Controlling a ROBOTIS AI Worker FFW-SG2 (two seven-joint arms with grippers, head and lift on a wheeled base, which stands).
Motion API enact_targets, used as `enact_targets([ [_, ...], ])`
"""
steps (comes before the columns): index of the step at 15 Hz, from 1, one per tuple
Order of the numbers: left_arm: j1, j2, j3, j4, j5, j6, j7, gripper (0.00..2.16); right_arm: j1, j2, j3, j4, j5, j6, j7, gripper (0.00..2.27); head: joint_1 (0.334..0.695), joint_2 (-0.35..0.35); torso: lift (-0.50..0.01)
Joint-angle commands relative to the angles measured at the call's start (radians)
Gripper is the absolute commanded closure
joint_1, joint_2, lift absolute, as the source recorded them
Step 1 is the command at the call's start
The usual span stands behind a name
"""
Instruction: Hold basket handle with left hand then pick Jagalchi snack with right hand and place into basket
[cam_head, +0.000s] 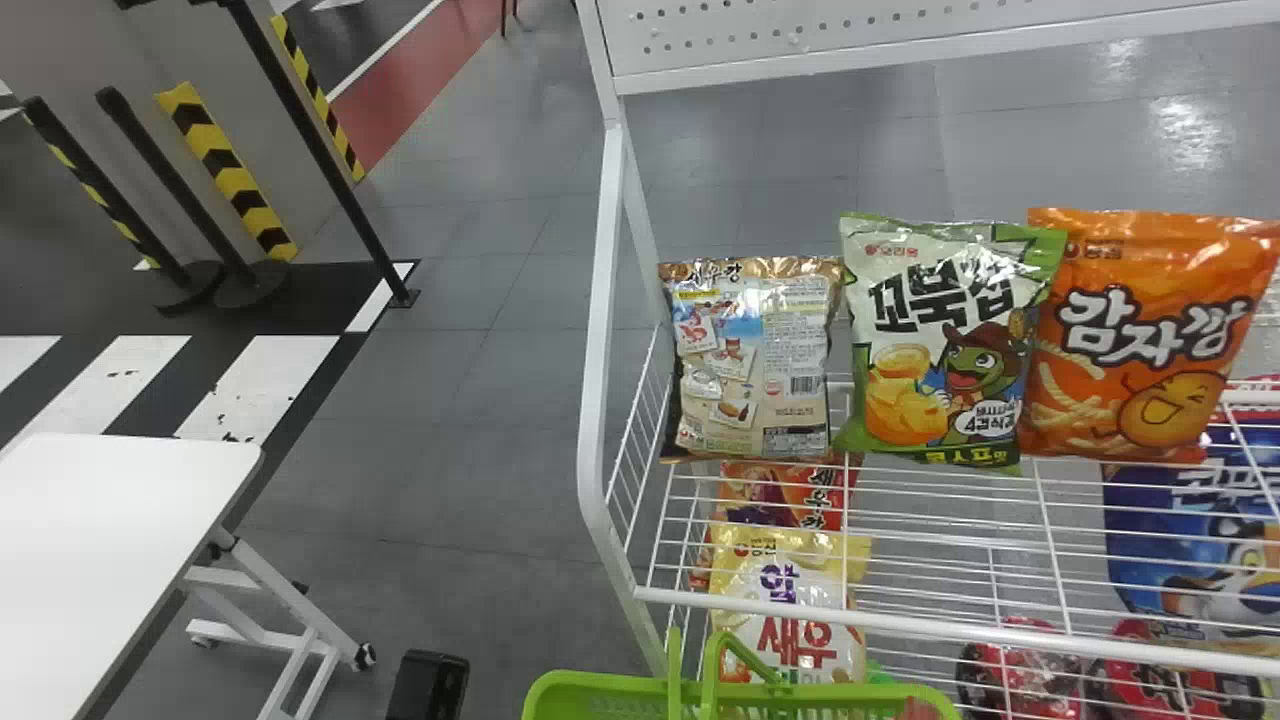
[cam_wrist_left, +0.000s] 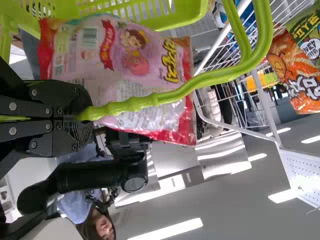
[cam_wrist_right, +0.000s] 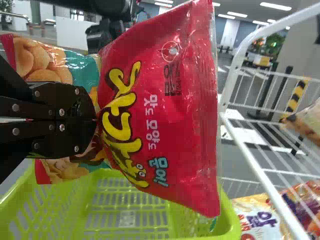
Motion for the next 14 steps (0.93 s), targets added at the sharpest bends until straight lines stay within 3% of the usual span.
enact_targets([
  [1, 0.002, 0.002, 0.001, 0.000, 0.000, 0.000, -0.010, 2.14, -0.016, -0.001, 0.041, 0.010, 0.076, 0.005, 0.002, 0.00, 0.695, 0.350, -0.009],
  [4, 0.002, 0.000, 0.001, 0.002, 0.000, -0.003, -0.010, 2.14, -0.024, -0.003, 0.053, 0.021, 0.086, 0.005, -0.001, 0.05, 0.695, 0.350, -0.009],
  [8, 0.002, 0.002, 0.001, 0.003, 0.000, -0.003, -0.010, 2.14, -0.021, -0.004, -0.017, -0.016, 0.091, 0.005, -0.009, 0.06, 0.695, 0.350, -0.009],
  [10, 0.002, 0.002, 0.003, 0.005, 0.000, -0.003, -0.010, 2.14, 0.028, -0.004, -0.036, -0.053, 0.154, 0.005, -0.005, 0.06, 0.695, 0.350, -0.009],
  [14, 0.000, 0.000, 0.004, 0.012, 0.000, -0.003, -0.010, 2.14, 0.157, -0.004, -0.045, -0.076, 0.235, -0.420, -0.001, 0.08, 0.695, 0.326, -0.009],
])
